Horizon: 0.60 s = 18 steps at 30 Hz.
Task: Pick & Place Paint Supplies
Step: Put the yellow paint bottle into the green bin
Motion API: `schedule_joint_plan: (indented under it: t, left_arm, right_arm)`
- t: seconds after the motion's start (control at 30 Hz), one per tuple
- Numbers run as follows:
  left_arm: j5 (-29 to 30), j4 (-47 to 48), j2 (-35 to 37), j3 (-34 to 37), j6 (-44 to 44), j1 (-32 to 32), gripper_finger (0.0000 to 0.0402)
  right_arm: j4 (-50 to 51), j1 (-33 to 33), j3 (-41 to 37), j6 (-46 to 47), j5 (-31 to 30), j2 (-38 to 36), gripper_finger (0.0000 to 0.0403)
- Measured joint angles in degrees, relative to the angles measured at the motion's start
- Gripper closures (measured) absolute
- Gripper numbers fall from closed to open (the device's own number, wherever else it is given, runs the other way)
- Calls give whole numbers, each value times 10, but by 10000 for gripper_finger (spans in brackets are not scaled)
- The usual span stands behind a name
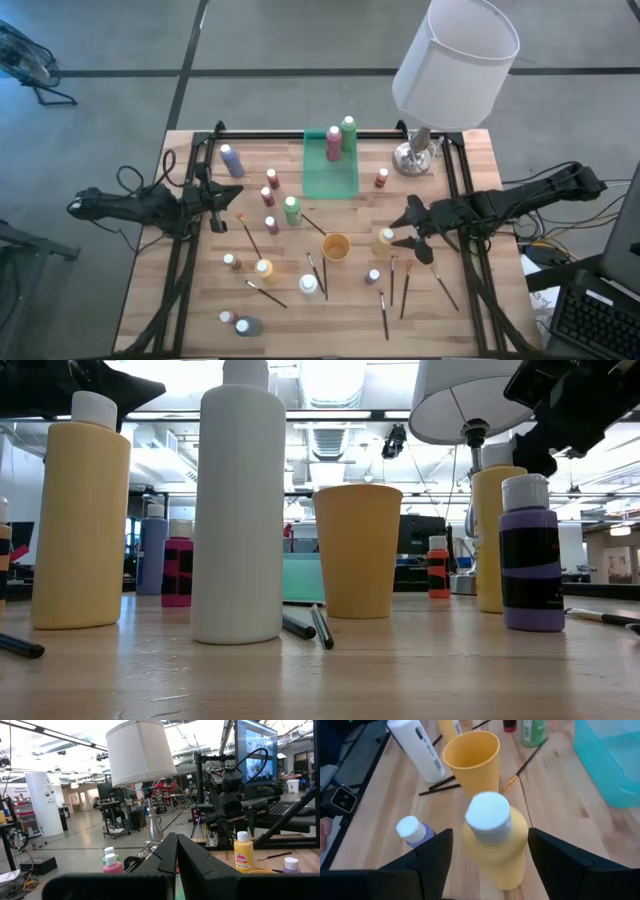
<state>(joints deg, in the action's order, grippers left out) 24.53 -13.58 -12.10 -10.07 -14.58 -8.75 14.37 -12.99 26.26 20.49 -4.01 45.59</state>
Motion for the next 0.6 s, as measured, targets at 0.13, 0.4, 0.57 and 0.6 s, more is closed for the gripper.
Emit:
schedule_joint_plan:
  t: [0.13,0.4,0.57,0.6]
  left_arm:
    - [0,0,0,0,0,0,385]
    - [0,0,0,0,0,0,385]
    - [0,0,0,0,0,0,385]
    - [0,0,0,0,0,0,385]
  right_arm:
    - [0,0,10,-5,0,3,133]
    - [-11,0,13,-7,-5,18,130]
    - [-54,0,13,-33,-7,54,149]
    - [-58,0,14,-38,-7,60,153]
